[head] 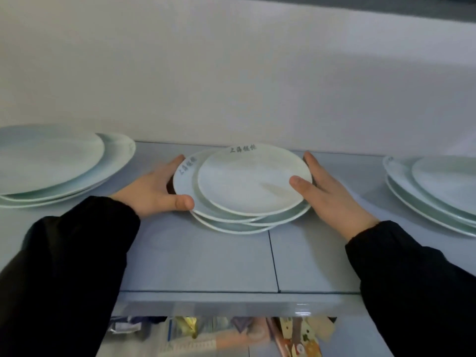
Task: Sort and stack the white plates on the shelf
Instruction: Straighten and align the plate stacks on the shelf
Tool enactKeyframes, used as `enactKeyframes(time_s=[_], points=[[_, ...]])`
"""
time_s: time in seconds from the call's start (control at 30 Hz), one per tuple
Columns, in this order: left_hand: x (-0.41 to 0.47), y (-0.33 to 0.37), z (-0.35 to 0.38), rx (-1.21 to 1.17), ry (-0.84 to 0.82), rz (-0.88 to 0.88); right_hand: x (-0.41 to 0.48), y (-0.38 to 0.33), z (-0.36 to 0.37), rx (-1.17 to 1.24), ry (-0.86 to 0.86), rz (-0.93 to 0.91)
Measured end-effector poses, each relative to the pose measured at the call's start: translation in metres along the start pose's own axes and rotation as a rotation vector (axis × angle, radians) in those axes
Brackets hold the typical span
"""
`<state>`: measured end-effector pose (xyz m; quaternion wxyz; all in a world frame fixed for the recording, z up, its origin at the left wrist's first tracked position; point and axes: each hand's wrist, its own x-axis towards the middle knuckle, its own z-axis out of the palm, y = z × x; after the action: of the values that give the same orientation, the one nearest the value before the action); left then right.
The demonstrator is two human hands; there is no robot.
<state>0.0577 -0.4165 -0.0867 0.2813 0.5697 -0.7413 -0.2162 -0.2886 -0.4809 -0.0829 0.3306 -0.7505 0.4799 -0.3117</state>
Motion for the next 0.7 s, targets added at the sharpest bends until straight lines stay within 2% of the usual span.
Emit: enactKeyframes(time_s=[0.1, 0.27, 0.47, 0.7], points=[[0.002, 0.005, 0.005, 0.014, -0.041, -0.037, 0.0, -0.002, 0.005, -0.049, -0.054, 0.006], [0.004, 0.009, 0.016, -0.091, -0.087, 0.056, 0.0, -0.01, 0.018, -0.163, -0.204, -0.013], [0.003, 0.003, 0.013, -0.12, -0.016, 0.008, -0.004, -0.01, 0.012, -0.098, -0.249, -0.091], [0.004, -0.001, 0.013, -0.142, -0.086, 0.038, 0.002, -0.002, 0.01, -0.138, -0.279, -0.146]])
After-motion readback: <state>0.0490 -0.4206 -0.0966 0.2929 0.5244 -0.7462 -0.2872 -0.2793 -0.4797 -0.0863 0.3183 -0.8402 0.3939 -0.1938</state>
